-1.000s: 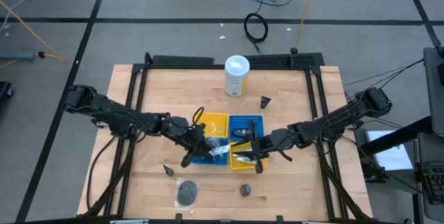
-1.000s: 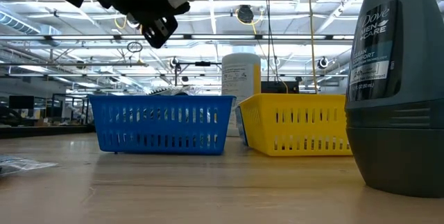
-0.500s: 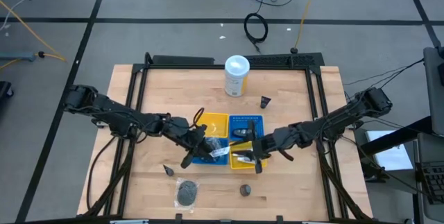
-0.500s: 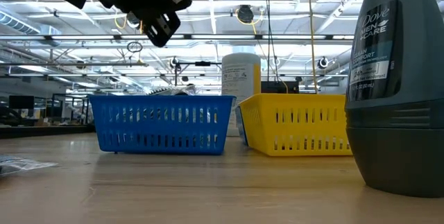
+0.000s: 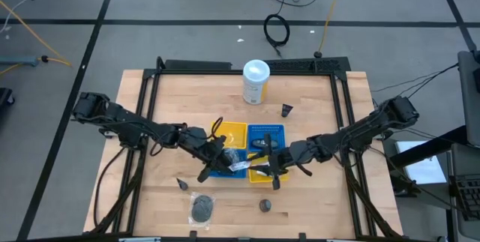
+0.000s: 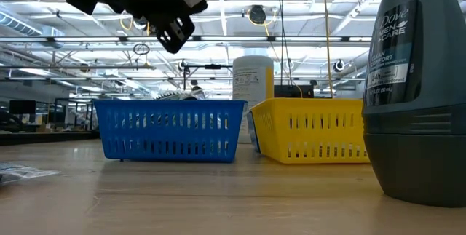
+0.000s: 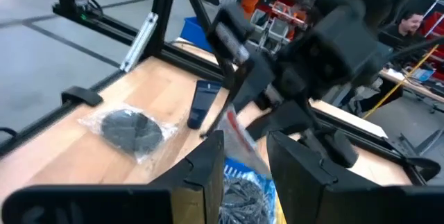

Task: Pick & Place Travel size toiletries
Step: Put the white toothpaste into the bottom yellow bin

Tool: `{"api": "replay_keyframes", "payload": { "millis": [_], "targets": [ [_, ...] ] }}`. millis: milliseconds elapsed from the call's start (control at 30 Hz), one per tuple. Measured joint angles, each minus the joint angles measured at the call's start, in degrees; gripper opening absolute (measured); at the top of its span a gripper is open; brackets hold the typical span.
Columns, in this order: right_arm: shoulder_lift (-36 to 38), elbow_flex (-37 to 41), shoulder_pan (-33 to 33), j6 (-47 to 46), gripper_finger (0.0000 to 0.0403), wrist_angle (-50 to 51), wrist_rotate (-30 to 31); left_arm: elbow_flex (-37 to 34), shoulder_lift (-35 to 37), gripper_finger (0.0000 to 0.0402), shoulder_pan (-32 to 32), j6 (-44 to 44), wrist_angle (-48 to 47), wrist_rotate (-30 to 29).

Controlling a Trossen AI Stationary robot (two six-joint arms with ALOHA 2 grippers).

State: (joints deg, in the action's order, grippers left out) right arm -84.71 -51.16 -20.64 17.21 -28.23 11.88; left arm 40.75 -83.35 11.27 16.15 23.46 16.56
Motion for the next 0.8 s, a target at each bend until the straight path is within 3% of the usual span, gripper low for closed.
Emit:
{"api": "replay_keyframes", "payload": {
  "millis": [267, 533, 800],
  "targets": [
    [-0.41, -0.01, 0.07, 0.81, 0.0094, -1.13, 0.01, 0.00, 0.04, 0.0038, 0.00, 0.04, 0.41, 0.44],
    [-0.41, -0.01, 0.03, 0.68, 0.0009, -0.90, -0.12, 0.00, 0.06, 0.0048, 0.02, -0.38, 0.33, 0.74],
    [-0.43, 0.00, 0.04, -0.62, 0.0002, -0.63, 0.03, 0.00, 0.06, 0.0082, 0.02, -0.86, -0.02, -0.09]
  ]
}}
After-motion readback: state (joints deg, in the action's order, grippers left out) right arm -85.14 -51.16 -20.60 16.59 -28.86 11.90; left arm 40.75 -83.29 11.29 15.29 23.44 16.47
